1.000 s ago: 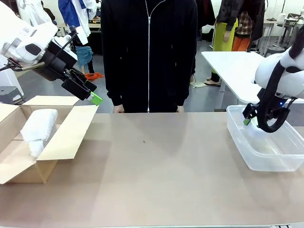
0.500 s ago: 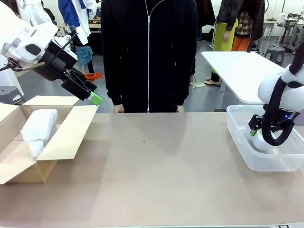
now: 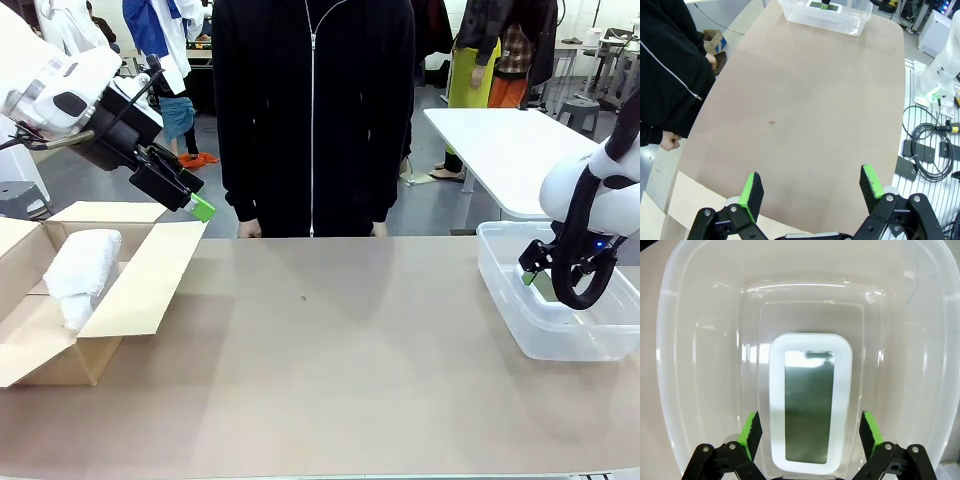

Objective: Separate and place wrapped and unwrapped clocks.
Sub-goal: If the picked Digital clock is wrapped, place it in the Package Box ; if not, place it in the Organizing box.

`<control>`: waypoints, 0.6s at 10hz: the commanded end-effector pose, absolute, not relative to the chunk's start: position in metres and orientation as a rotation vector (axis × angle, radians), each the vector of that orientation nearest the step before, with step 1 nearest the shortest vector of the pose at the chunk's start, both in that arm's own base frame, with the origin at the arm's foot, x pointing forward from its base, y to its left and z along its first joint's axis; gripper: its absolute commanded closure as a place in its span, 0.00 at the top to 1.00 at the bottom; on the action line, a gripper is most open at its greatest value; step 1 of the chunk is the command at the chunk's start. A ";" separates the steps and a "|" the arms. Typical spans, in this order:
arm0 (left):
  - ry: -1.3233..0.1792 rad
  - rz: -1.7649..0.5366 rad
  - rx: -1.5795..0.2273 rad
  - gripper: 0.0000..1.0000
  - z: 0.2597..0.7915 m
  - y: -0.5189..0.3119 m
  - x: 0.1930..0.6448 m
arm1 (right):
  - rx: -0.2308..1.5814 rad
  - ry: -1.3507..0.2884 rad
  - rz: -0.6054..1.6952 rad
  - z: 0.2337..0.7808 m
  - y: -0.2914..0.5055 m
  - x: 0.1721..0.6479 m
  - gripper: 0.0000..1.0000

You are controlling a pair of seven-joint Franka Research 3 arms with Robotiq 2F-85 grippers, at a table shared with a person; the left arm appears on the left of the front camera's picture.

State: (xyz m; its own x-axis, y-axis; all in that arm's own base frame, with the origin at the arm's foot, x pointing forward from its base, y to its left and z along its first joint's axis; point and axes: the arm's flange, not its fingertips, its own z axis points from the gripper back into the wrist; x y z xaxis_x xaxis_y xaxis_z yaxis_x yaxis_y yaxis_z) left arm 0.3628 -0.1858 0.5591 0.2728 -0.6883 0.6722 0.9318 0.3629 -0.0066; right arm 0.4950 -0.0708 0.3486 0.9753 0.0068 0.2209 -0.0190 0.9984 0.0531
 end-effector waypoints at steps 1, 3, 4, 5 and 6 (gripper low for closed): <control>-0.638 -1.140 -0.447 1.00 0.558 -0.186 0.361 | 0.035 -0.193 0.006 0.354 -0.068 0.496 1.00; -0.638 -1.140 -0.447 1.00 0.558 -0.186 0.361 | 0.022 -0.202 0.013 0.366 -0.066 0.491 1.00; -0.638 -1.140 -0.447 1.00 0.558 -0.186 0.361 | 0.030 -0.231 0.009 0.391 -0.069 0.480 1.00; -0.638 -1.140 -0.447 1.00 0.558 -0.186 0.361 | 0.035 -0.248 0.019 0.414 -0.071 0.469 1.00; -0.638 -1.140 -0.447 1.00 0.558 -0.186 0.361 | 0.032 -0.257 0.021 0.441 -0.073 0.455 1.00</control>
State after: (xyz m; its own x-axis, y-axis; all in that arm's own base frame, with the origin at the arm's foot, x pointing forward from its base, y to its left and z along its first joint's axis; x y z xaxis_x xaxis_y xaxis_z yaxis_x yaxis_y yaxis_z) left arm 0.3629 -0.1858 0.5589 0.2731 -0.6884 0.6720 0.9318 0.3630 -0.0068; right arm 0.4748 -0.0726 0.4192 0.9655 0.0261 0.2590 -0.0391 0.9982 0.0449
